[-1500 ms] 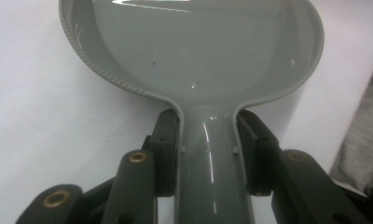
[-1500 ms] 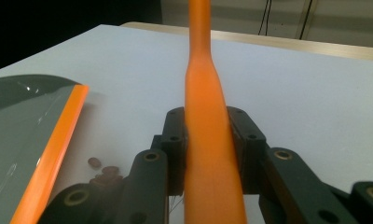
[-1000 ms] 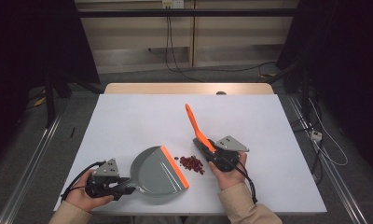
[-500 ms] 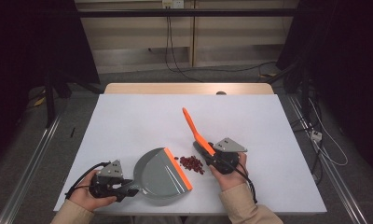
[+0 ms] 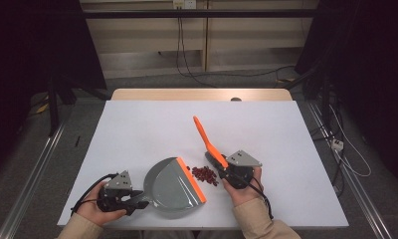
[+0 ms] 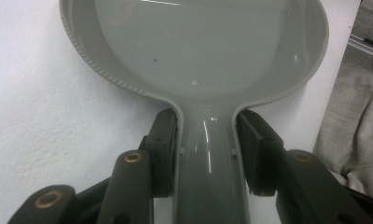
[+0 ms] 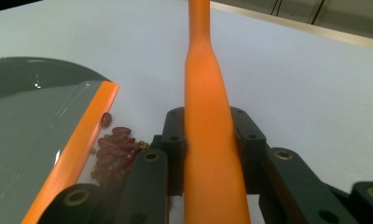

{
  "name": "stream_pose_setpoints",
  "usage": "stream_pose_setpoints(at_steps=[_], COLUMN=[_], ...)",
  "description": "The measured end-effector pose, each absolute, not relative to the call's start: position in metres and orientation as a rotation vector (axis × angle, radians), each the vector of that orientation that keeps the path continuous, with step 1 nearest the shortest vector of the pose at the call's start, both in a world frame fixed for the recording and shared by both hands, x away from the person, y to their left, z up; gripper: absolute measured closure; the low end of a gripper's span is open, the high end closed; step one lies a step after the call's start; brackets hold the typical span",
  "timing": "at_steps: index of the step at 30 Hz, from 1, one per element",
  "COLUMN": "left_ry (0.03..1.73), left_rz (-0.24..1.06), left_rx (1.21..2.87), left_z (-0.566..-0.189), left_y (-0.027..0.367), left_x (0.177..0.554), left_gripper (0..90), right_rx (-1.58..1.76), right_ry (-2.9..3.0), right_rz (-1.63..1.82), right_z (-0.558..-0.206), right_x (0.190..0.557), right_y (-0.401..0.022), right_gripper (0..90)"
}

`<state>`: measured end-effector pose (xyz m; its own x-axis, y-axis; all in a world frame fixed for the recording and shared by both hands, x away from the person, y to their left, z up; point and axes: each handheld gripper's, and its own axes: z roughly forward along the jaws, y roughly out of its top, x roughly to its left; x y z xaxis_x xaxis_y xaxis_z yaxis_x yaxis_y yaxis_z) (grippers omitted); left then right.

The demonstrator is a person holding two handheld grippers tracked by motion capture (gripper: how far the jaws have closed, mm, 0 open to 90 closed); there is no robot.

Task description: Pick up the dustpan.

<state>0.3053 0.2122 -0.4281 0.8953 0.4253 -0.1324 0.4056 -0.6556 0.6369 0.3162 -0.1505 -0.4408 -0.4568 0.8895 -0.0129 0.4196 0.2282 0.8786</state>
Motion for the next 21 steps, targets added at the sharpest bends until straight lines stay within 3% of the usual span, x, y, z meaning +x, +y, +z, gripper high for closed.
stream_pose_setpoints(at_steps=[21], left_ry=[0.563], left_rz=[0.001], left_rx=[2.385], left_z=[-0.427], left_y=[0.208], left_x=[0.309], left_gripper=[63.1], right_rx=[1.171], right_ry=[1.944], right_rz=[1.188], right_z=[-0.445], right_x=[0.305], right_y=[-0.140], right_gripper=[71.4])
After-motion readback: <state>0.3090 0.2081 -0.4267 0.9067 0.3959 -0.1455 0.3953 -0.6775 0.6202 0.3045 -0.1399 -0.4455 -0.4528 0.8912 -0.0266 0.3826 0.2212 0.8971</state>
